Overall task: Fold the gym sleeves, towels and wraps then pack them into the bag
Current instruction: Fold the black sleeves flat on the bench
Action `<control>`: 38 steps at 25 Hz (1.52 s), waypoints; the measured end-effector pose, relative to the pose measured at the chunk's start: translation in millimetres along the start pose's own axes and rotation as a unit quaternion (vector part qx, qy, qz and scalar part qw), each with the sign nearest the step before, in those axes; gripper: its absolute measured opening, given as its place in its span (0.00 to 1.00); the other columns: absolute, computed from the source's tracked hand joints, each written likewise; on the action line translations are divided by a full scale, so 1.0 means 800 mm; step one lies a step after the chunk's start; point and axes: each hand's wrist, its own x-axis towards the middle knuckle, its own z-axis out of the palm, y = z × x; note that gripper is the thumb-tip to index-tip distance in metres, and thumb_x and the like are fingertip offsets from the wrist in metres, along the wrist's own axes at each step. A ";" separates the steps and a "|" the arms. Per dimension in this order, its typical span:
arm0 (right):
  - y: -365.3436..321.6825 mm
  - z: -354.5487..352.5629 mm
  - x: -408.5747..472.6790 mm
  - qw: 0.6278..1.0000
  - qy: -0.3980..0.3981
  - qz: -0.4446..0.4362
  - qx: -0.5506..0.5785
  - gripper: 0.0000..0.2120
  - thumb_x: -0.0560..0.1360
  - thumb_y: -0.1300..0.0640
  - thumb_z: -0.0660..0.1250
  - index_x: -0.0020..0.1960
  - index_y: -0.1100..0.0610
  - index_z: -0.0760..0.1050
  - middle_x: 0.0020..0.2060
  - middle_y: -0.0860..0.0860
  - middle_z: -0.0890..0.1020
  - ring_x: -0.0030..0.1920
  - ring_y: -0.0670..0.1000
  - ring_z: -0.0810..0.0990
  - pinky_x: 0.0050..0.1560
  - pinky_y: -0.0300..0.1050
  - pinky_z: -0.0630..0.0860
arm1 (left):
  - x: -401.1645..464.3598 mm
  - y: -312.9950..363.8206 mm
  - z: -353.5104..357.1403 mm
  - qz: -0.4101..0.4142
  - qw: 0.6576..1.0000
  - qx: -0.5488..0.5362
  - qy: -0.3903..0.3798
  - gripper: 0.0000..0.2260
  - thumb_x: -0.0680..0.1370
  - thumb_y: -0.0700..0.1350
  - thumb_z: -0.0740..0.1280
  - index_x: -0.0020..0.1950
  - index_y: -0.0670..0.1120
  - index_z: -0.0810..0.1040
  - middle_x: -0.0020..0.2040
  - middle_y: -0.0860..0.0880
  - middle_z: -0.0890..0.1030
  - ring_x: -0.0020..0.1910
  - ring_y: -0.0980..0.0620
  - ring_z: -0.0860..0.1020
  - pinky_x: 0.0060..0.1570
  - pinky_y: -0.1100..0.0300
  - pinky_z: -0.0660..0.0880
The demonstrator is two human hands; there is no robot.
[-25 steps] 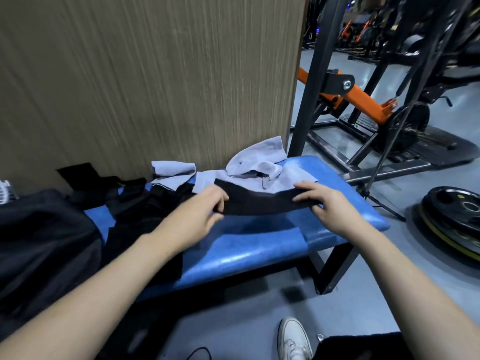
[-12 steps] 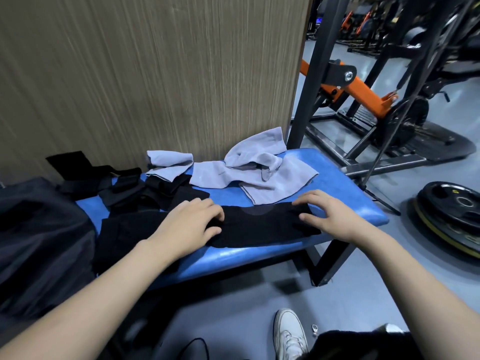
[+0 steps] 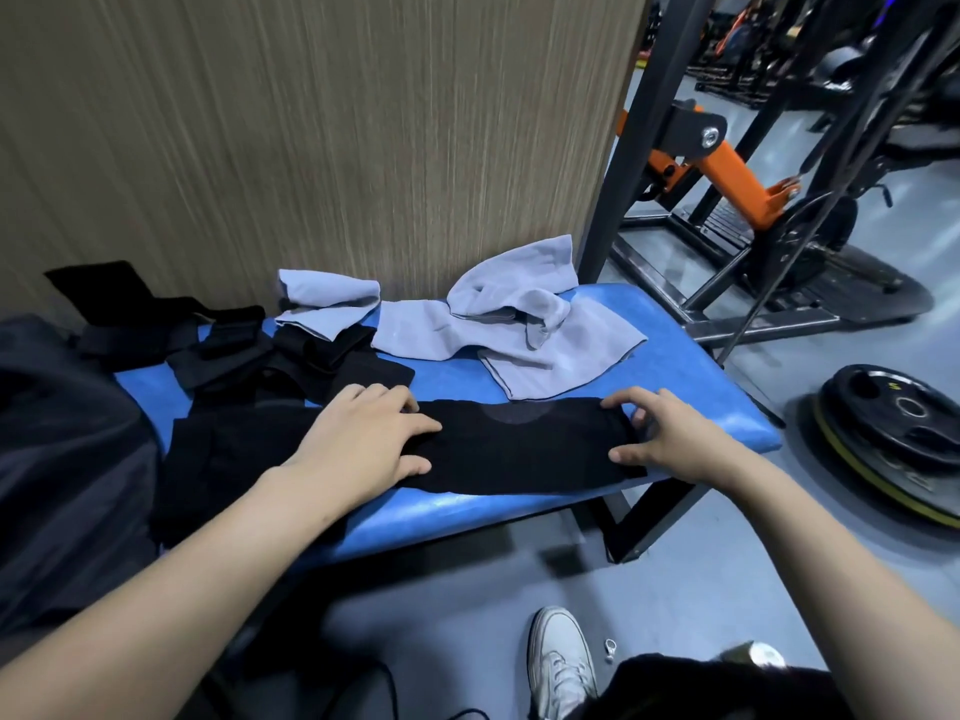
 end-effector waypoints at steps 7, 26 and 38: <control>-0.004 0.001 -0.002 0.983 0.044 0.029 0.175 0.17 0.74 0.67 0.70 0.52 0.46 0.76 0.35 0.52 0.74 0.33 0.50 0.72 0.41 0.46 0.70 | 0.001 0.005 -0.012 0.002 1.000 0.020 -0.021 0.22 0.78 0.64 0.61 0.73 0.64 0.67 0.67 0.56 0.71 0.66 0.53 0.69 0.77 0.49 0.43; -0.072 0.000 -0.017 0.981 0.041 -0.064 0.179 0.15 0.74 0.68 0.66 0.47 0.47 0.80 0.37 0.45 0.80 0.28 0.48 0.73 0.27 0.41 0.73 | -0.003 0.006 -0.011 0.012 0.998 -0.048 -0.026 0.25 0.76 0.67 0.64 0.71 0.62 0.71 0.61 0.57 0.73 0.64 0.53 0.70 0.77 0.50 0.44; -0.186 0.075 0.000 0.970 -0.059 -0.133 0.193 0.22 0.73 0.65 0.68 0.62 0.46 0.72 0.46 0.53 0.77 0.26 0.55 0.80 0.28 0.48 0.78 | -0.002 0.006 -0.004 0.002 0.997 -0.072 0.004 0.29 0.73 0.66 0.68 0.67 0.51 0.68 0.58 0.55 0.78 0.61 0.51 0.74 0.74 0.51 0.53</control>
